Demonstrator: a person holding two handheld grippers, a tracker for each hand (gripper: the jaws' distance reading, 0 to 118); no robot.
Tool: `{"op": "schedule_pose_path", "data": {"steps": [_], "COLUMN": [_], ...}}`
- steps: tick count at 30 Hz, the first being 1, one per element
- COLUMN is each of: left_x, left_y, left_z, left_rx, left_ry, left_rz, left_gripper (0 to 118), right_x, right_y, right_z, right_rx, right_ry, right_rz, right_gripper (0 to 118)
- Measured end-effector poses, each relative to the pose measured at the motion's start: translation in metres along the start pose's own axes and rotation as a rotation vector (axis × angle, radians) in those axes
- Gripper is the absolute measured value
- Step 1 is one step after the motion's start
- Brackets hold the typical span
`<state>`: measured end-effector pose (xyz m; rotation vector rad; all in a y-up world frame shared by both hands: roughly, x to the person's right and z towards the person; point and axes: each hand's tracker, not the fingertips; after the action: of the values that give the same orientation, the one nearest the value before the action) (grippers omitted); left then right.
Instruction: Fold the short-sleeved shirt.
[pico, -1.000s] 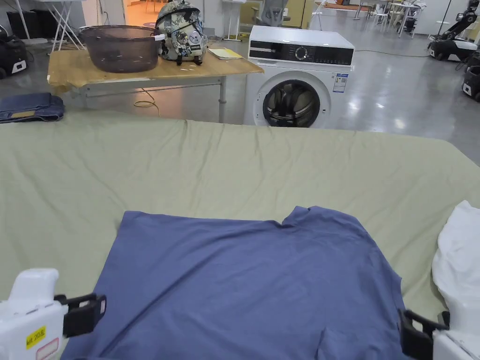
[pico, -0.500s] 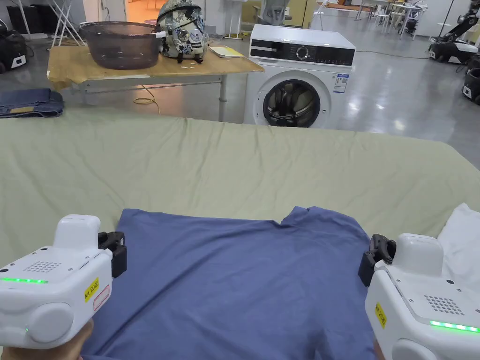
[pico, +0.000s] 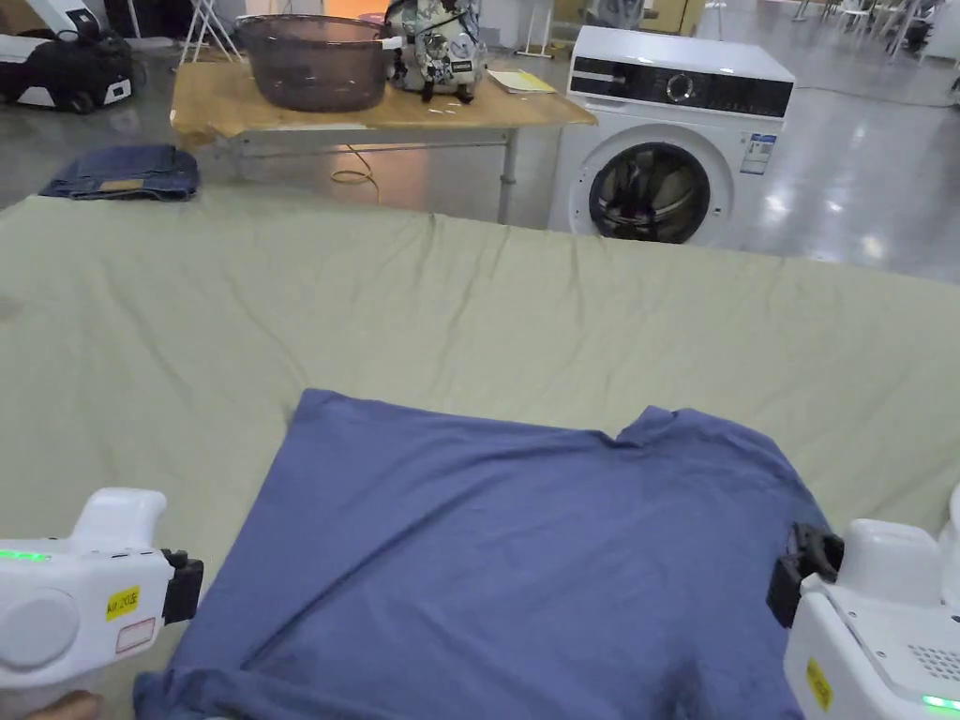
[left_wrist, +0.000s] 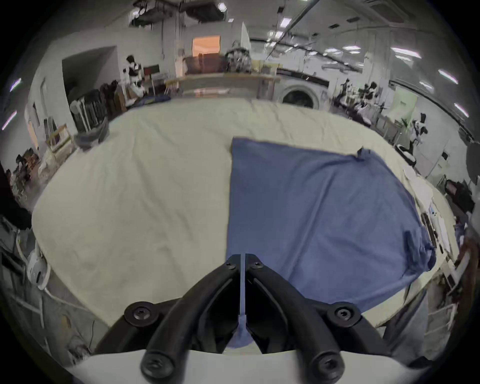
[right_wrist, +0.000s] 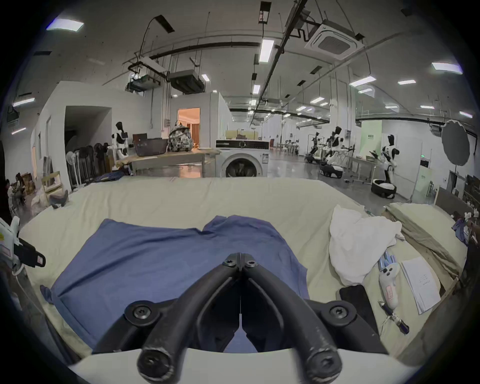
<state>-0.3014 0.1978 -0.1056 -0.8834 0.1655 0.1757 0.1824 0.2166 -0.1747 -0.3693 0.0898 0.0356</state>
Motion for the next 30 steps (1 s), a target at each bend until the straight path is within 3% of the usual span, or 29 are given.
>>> {"op": "schedule_pose_path", "data": {"steps": [2, 5, 6, 7, 12, 20, 23, 26, 28, 30], "left_x": [-0.005, -0.011, -0.011, -0.012, -0.006, 0.008, 0.009, 0.018, 0.020, 0.016], "left_y": [-0.006, -0.013, -0.016, -0.019, -0.039, -0.051, -0.049, -0.051, -0.051, -0.050], "left_z": [-0.005, -0.015, -0.016, -0.020, -0.033, -0.032, -0.032, -0.033, -0.036, -0.034], "left_rx": [-0.041, -0.107, -0.131, -0.145, -0.253, -0.242, -0.244, -0.241, -0.242, -0.237], "left_ry": [0.031, 0.028, 0.027, 0.030, 0.112, 0.147, 0.129, 0.093, 0.088, 0.062], "left_rz": [0.019, 0.044, 0.057, 0.065, 0.040, -0.059, -0.056, -0.108, -0.114, -0.095], "left_gripper": [18, 67, 76, 76, 76, 74, 54, 16, 4, 3], "right_x": [0.000, 0.001, 0.001, 0.001, 0.003, 0.004, 0.009, 0.013, 0.018, 0.026], "right_y": [-0.005, -0.013, -0.015, -0.016, -0.025, -0.033, -0.037, -0.040, -0.042, -0.046], "right_z": [-0.002, -0.004, -0.005, -0.005, -0.006, -0.001, -0.002, 0.001, 0.003, 0.003], "right_rx": [-0.018, -0.038, -0.046, -0.051, -0.076, -0.104, -0.119, -0.130, -0.139, -0.153], "right_ry": [0.001, 0.002, 0.002, 0.002, 0.005, 0.003, 0.001, -0.006, -0.008, -0.006], "right_rz": [0.002, -0.001, -0.002, -0.002, -0.005, 0.003, 0.002, -0.001, -0.007, -0.012], "right_gripper": [0, 0, 0, 0, 0, 0, 0, 0, 0, 0]}}
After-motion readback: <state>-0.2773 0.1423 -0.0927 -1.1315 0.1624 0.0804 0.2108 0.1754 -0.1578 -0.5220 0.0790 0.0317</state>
